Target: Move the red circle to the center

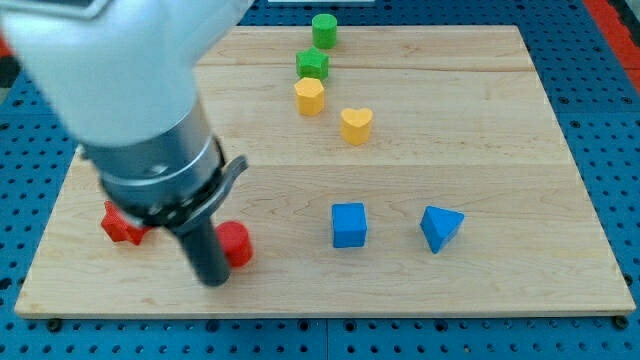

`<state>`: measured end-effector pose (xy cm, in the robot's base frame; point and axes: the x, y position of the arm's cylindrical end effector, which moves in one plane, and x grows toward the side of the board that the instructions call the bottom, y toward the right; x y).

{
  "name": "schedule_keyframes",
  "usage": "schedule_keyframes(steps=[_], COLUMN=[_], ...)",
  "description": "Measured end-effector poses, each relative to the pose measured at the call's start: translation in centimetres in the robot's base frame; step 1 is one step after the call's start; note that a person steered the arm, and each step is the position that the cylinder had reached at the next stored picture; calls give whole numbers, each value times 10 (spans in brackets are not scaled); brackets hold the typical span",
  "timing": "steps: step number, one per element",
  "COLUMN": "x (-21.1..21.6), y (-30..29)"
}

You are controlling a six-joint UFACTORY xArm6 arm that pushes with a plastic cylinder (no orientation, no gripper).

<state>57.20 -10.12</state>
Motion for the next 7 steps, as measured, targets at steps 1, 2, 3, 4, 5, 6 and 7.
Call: schedule_keyframes(steps=[1, 2, 3, 4, 5, 6, 7], x=[-47, -89, -85, -85, -83, -79, -86], y=[9, 10, 31, 48, 59, 73, 83])
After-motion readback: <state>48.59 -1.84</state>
